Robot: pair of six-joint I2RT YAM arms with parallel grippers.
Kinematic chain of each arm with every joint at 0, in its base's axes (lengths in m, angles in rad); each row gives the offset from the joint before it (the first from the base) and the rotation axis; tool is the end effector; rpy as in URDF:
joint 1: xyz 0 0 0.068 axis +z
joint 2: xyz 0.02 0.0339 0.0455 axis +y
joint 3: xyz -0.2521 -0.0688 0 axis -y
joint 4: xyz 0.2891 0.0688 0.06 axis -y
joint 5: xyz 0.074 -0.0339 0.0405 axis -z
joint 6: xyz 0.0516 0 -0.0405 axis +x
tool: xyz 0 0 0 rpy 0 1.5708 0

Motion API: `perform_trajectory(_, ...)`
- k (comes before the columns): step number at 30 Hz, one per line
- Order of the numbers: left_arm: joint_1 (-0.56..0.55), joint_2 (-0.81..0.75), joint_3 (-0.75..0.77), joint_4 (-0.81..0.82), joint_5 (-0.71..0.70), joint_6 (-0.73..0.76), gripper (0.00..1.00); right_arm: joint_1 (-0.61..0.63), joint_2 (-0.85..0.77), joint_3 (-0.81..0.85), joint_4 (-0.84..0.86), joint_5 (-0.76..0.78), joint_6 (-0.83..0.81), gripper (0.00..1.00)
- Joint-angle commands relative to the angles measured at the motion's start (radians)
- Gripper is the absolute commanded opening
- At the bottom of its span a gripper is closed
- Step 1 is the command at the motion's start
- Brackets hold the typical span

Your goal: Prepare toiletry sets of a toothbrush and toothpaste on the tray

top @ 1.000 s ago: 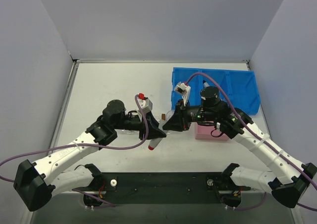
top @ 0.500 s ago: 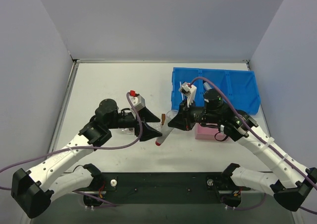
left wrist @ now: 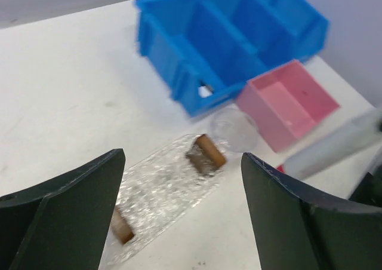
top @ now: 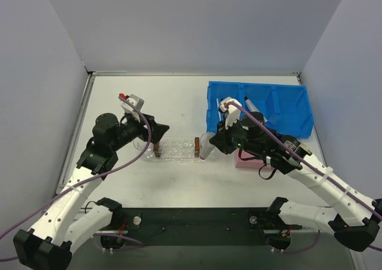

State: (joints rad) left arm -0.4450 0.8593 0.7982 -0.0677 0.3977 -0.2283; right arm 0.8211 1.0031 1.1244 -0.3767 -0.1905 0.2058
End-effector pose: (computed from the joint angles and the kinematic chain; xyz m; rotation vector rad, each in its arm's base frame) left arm 0.2335 -0.1335 0.3311 0.4929 1.6909 -0.8333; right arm 0.1869 0.2151 0.3891 -0.7131 1.7786 0.8841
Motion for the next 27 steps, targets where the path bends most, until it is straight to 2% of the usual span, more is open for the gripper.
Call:
perform_trajectory(1,0.120,0.007,0.033,-0.090,-0.188,-0.057,0.90,0.073,0.061,0.067,0.094,0.224,-0.029,0.00)
perform_trajectory(10,0.127,-0.026,0.039,-0.158,-0.376,0.044,0.89,0.089,0.239,0.135,0.222,0.270,-0.023,0.00)
perform_trajectory(18,0.127,-0.020,0.041,-0.161,-0.387,0.053,0.89,0.108,0.360,0.198,0.257,0.339,0.052,0.00)
perform_trajectory(27,0.126,-0.025,0.039,-0.162,-0.390,0.053,0.88,0.158,0.419,0.215,0.222,0.465,0.075,0.00)
